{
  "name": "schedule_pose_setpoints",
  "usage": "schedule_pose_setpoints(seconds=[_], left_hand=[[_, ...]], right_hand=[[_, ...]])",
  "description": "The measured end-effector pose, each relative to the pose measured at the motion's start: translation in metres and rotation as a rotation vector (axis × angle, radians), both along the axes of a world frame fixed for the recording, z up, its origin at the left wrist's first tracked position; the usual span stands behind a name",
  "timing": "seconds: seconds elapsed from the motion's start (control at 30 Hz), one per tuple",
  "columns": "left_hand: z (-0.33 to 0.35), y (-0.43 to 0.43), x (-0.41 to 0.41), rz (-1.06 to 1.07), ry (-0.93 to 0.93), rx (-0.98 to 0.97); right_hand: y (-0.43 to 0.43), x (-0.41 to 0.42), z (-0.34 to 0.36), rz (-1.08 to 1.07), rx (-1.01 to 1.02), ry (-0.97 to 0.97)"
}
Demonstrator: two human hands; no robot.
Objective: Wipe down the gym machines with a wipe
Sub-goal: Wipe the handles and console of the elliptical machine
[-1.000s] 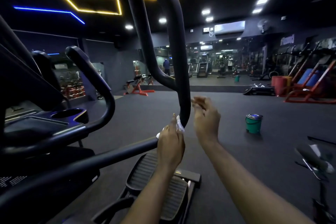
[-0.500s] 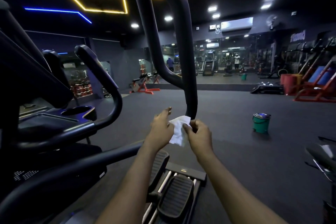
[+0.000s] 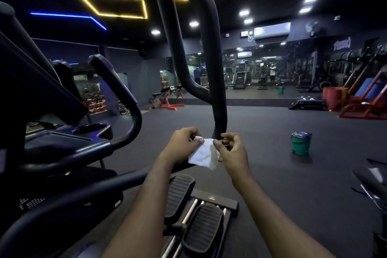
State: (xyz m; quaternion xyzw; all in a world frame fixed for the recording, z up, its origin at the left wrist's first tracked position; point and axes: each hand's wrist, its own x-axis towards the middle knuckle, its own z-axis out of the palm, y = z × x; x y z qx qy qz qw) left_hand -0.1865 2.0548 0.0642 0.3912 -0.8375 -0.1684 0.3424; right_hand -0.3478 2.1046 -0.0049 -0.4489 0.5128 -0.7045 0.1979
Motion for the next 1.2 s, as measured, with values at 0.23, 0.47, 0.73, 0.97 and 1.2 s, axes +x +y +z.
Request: schedule_pose_setpoints(seconds=[0.23,0.47,0.73,0.97,1.2], left_hand=[[0.001,0.002,0.010,0.038,0.023,0.013],[-0.014,-0.011,0.015,0.198,0.006,0.068],[-0.023,-0.011,0.066,0.403,-0.260,0.144],[-0.033,0.021,0.070,0.480,-0.601,-0.084],[-0.033,0.025,0.073,0.467,-0.581,-0.114]], right_hand=[[0.004,0.016,0.009,-0.228,0.064,0.273],[0.013,0.071,-0.031,-0.092,-0.059,0.597],[-0.004,0.084,-0.042,-0.331,0.105,0.865],[-0.010,0.080,-0.050,-0.266,0.043,0.843],[-0.009,0.094,-0.054,-0.219,-0.015,0.938]])
